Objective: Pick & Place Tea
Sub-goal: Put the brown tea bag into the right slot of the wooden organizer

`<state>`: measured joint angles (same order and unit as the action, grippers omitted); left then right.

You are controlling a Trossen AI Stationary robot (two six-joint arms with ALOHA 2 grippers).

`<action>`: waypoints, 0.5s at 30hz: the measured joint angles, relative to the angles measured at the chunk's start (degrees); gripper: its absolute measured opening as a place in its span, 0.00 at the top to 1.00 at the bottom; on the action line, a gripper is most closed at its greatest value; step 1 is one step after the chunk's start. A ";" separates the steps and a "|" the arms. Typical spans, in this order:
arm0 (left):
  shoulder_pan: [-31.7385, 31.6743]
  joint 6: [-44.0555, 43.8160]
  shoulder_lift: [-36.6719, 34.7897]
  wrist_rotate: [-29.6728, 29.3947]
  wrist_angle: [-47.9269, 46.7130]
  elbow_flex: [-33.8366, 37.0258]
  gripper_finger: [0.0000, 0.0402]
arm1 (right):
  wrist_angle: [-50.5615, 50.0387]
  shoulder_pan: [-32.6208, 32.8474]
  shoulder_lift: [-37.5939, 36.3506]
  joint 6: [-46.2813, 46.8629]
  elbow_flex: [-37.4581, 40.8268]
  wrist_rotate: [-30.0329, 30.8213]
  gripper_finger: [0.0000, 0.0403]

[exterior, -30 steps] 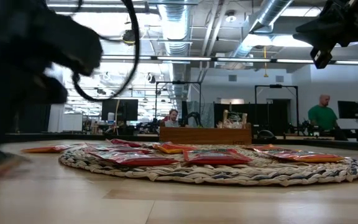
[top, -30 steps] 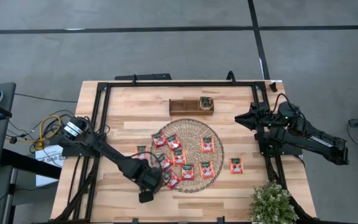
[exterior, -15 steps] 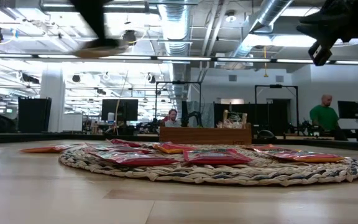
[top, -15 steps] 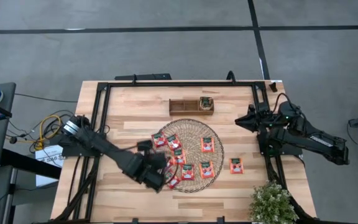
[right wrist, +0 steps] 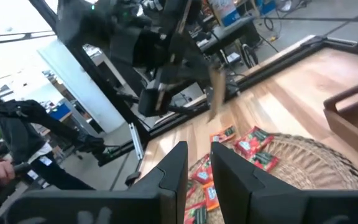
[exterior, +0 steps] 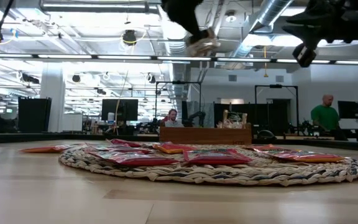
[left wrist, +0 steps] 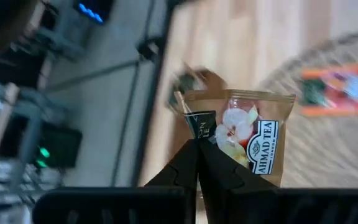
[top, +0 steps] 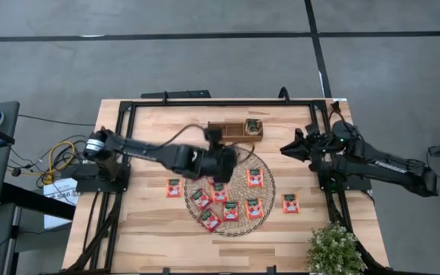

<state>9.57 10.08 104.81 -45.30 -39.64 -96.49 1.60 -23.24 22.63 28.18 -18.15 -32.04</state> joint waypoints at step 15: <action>-6.56 14.95 0.28 0.57 7.65 -0.01 1.00 | 18.78 -0.04 22.61 0.21 -3.55 0.49 0.62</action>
<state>3.01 25.03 105.10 -44.73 -31.99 -96.50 20.38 -23.29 45.23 28.39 -21.71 -31.55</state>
